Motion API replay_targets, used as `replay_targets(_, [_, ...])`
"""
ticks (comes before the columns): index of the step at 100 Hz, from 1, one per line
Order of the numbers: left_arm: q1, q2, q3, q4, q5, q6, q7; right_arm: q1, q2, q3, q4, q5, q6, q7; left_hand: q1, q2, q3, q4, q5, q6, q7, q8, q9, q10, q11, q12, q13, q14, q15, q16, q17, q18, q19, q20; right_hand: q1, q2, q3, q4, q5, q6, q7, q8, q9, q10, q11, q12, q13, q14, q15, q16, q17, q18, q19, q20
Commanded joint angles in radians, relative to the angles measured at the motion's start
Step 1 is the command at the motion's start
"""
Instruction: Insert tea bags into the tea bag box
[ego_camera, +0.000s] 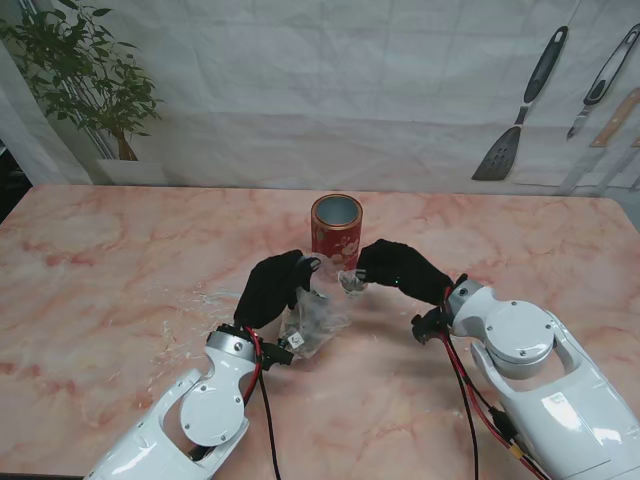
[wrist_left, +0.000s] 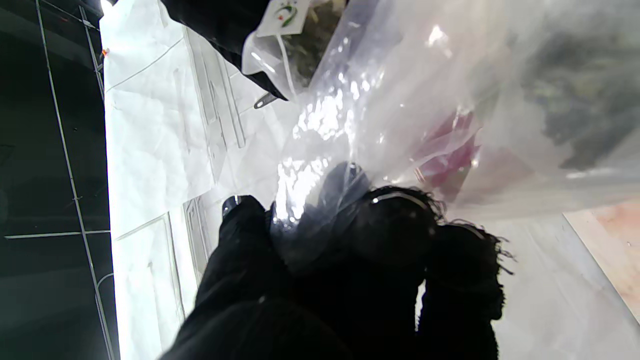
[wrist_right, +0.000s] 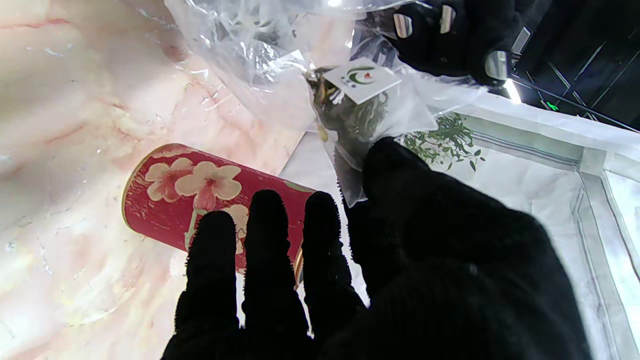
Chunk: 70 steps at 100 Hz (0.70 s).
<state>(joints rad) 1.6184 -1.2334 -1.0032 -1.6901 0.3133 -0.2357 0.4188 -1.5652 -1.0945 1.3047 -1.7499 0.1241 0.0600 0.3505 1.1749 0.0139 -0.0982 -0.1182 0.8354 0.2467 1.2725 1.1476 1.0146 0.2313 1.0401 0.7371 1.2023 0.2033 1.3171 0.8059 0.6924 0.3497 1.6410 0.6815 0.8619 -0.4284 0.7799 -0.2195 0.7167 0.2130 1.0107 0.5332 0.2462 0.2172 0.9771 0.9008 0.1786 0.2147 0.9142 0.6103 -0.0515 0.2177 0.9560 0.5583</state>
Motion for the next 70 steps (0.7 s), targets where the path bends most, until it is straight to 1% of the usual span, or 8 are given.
replay_targets(1, [0.006,-0.003,-0.012,-0.008,-0.006,0.009,-0.007,-0.007,-0.004,0.009,-0.018,-0.001,-0.011,0.0,0.069,0.078,0.045,0.042,0.023,-0.037,0.054,0.001,0.016,-0.055,0.006,-0.016,0.003,0.001,-0.012,-0.012,0.013,-0.042,0.068,-0.001,0.039,0.028,0.017,0.004,0.007,-0.047,0.016,0.021,-0.026,-0.021,0.015,-0.001,-0.018,-0.034,0.006,-0.001,-0.005,-0.038,-0.006,0.015])
replay_targets(13, [0.023,0.0,-0.035,-0.017,-0.015,0.014,-0.011,-0.01,-0.01,0.022,-0.028,-0.008,-0.012,-0.032,0.071,0.076,0.046,0.043,0.024,-0.033,0.053,0.001,0.018,-0.053,0.006,-0.016,0.002,0.005,-0.01,-0.011,0.013,-0.036,0.067,0.0,0.038,0.023,0.019,0.004,0.012,-0.045,0.014,0.019,-0.018,-0.021,0.019,0.001,-0.012,-0.033,0.009,0.0,0.0,-0.038,-0.005,0.019])
replay_targets(33, [0.057,0.004,-0.073,-0.032,-0.014,0.014,-0.01,-0.001,-0.023,0.037,-0.043,-0.028,0.007,-0.093,0.073,0.073,0.046,0.043,0.026,-0.033,0.053,0.001,0.02,-0.049,0.006,-0.016,0.003,0.009,-0.008,-0.011,0.014,-0.032,0.068,0.001,0.035,0.017,0.021,0.003,0.018,-0.048,0.011,0.016,-0.006,-0.022,0.024,0.006,-0.002,-0.035,0.015,0.002,0.007,-0.041,-0.004,0.026])
replay_targets(70, [0.097,0.007,-0.111,-0.05,-0.027,0.017,-0.015,0.051,-0.053,0.029,-0.047,-0.035,0.049,-0.211,0.076,0.071,0.046,0.043,0.031,-0.028,0.051,0.001,0.022,-0.044,0.005,-0.015,0.004,0.016,-0.005,-0.011,0.015,-0.024,0.068,0.004,0.032,0.01,0.027,0.003,0.025,-0.051,0.009,0.011,0.009,-0.022,0.025,0.014,0.008,-0.036,0.02,0.006,0.018,-0.04,-0.007,0.036])
